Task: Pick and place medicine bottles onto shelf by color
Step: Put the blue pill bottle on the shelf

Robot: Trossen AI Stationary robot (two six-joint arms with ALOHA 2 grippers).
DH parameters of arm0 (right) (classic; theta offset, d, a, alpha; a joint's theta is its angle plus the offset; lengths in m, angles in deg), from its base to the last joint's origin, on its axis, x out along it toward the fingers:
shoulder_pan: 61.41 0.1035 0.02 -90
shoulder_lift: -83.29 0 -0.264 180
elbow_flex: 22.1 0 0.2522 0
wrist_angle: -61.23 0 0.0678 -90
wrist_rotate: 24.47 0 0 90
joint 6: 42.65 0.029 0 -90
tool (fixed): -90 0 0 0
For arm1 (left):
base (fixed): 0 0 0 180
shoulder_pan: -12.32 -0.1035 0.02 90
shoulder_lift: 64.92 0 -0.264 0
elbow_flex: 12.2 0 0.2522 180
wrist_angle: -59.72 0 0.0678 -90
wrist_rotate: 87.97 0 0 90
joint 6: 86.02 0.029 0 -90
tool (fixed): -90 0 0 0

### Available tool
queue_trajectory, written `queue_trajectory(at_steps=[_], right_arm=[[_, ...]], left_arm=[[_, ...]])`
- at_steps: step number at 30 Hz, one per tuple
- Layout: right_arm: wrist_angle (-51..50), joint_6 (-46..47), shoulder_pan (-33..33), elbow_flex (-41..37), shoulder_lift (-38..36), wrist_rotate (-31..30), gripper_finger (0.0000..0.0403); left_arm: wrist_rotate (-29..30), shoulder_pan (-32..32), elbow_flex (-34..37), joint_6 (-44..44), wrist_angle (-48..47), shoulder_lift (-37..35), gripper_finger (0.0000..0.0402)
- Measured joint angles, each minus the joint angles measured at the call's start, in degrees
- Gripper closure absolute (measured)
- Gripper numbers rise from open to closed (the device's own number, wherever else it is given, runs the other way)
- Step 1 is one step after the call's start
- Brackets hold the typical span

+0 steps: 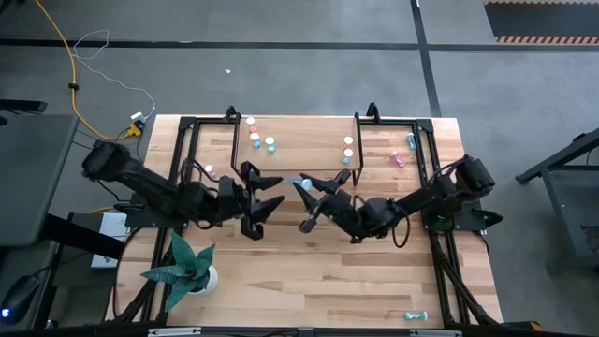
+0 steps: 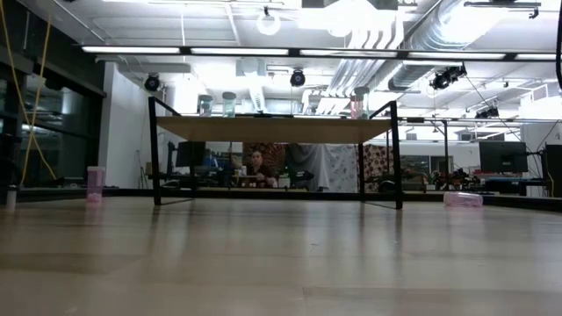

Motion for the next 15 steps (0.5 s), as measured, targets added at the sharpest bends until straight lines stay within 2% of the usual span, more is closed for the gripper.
queue_trajectory(at_steps=[4,9,15], right_arm=[[-11.7,3.3,0.0,0.0,-2.6,-3.8,0.0296],[-29.8,14.1,-1.4,0.0,-6.1,-6.6,0.0296],[-49.6,31.2,-5.9,0.0,-7.8,-4.5,0.0296]], left_arm=[[-0.6,0.2,0.0,-1.1,-18.1,-8.0,0.0179],[-0.5,1.2,0.0,-3.3,-36.9,-16.1,0.0179],[-0.4,3.5,0.0,-4.5,-47.1,-19.5,0.0179]])
